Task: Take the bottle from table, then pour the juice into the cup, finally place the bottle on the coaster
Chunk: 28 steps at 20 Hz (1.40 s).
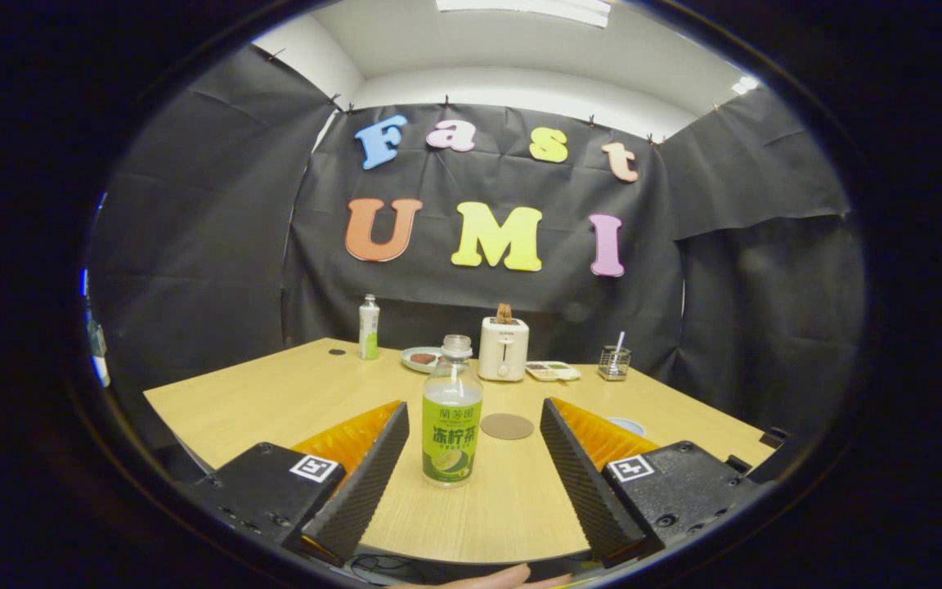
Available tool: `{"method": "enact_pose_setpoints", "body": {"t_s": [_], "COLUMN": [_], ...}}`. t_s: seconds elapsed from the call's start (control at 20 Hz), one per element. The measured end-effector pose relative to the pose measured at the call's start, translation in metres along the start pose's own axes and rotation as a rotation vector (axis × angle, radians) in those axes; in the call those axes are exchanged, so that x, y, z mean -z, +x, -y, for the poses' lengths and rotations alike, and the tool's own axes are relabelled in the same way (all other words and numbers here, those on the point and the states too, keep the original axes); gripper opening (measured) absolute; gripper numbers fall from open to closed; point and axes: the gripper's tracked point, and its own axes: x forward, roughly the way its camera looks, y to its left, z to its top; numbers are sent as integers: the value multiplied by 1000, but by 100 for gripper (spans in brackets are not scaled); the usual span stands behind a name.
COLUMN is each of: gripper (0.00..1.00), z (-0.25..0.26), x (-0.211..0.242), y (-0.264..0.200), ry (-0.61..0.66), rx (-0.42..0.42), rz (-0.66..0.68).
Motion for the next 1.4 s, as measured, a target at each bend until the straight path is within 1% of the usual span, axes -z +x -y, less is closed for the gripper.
{"method": "enact_pose_setpoints", "body": {"t_s": [0.1,0.25,0.5,0.7,0.8,0.9,1.05,1.1,1.2,1.3,1.4], "gripper": [100,100,100,100,100,100,100,100,100,100,100], "z": [-8,-6,-16,-25,-24,-27,-20,-19,-18,-19,-24], "x": [8,25,60,94,94,90,90,95,97,94,97], "y": [9,23,50,70,77,88,102,103,104,105,105], "ry": [5,6,-16,40,72,66,16,18,24,27,24], "rx": [-13,10,-9,-49,-50,-43,16,25,35,34,11], "rz": [-9,-30,-65,-116,-91,-67,-99,-141,-158,-157,-171]}}
